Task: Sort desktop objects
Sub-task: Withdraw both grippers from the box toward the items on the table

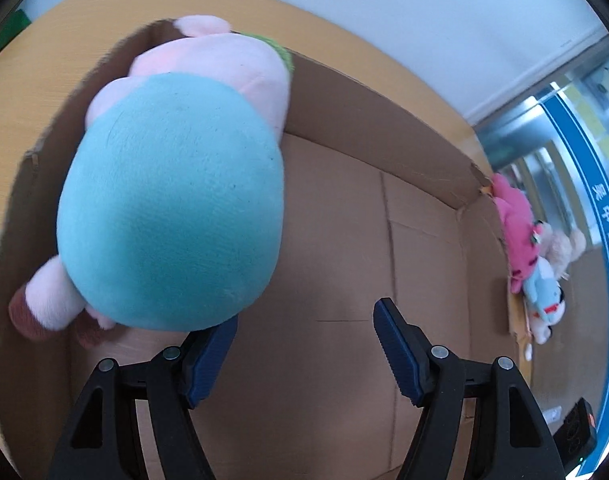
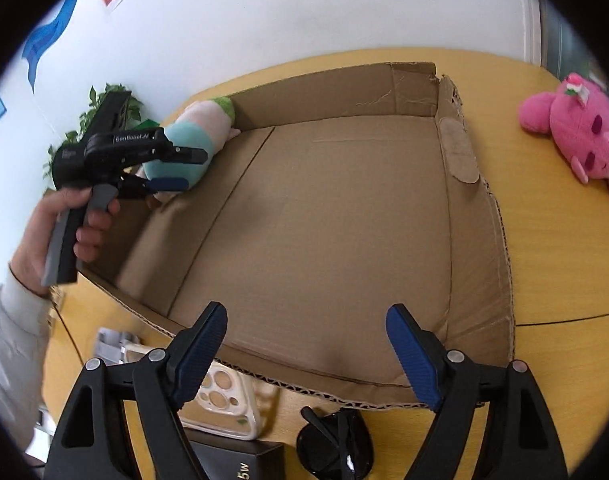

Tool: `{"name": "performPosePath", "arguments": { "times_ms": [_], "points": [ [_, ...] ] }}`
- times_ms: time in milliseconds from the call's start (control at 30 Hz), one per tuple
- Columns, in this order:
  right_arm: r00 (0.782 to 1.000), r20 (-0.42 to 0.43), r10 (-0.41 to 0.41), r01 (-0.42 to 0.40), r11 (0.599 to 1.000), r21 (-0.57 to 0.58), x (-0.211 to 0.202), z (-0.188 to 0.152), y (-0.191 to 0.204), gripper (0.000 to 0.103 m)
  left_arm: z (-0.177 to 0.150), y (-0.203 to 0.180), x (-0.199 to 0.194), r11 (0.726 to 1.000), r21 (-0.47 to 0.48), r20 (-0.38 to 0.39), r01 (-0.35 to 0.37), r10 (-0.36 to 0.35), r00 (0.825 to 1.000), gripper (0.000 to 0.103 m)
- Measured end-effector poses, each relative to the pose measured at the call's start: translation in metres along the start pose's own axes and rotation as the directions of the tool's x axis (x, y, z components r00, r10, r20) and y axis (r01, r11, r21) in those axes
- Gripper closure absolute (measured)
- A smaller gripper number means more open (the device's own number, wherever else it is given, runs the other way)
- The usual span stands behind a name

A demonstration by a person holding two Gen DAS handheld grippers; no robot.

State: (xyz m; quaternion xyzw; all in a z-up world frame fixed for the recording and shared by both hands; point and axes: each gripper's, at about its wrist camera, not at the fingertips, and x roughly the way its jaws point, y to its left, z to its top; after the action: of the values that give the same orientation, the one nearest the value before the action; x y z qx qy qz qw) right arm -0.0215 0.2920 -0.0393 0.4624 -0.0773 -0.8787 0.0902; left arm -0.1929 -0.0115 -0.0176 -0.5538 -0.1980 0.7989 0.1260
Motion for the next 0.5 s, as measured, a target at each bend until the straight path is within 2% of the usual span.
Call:
{"name": "performPosePath", "arguments": {
  "times_ms": [67,100,233,300,400,500],
  "points": [
    [0.997,0.011,-0.077,0.077,0.997,-0.021,0.001,0.0,-0.003,0.021,0.001,0.006,-0.003,0.999,-0.028,0.015,-0.022,0.022,1.0,0.034],
    [0.996,0.02,-0.084,0.084,0.996,-0.015,0.001,0.0,-0.006,0.021,0.002,0.01,-0.005,0.999,-0.034,0.016,-0.021,0.022,1.0,0.034],
    [0.997,0.029,-0.074,0.075,0.997,-0.035,-0.005,-0.003,-0.018,0.021,-0.002,0.007,-0.016,0.998,0.008,0.012,-0.056,0.056,0.998,0.034],
    [0.997,0.033,-0.065,0.067,0.997,-0.048,-0.005,-0.004,-0.016,0.021,-0.009,0.003,-0.03,0.998,0.052,0.027,-0.045,0.043,0.999,0.034],
    [0.996,0.076,-0.048,0.053,0.997,-0.062,-0.022,-0.01,-0.013,0.021,-0.031,0.0,-0.063,0.993,0.119,0.05,-0.014,0.008,0.999,0.031],
    [0.991,0.133,-0.01,0.023,0.995,-0.094,-0.05,-0.022,-0.007,0.021,-0.068,-0.002,-0.093,0.978,0.203,0.081,-0.055,0.039,0.996,0.023]
  ]
}}
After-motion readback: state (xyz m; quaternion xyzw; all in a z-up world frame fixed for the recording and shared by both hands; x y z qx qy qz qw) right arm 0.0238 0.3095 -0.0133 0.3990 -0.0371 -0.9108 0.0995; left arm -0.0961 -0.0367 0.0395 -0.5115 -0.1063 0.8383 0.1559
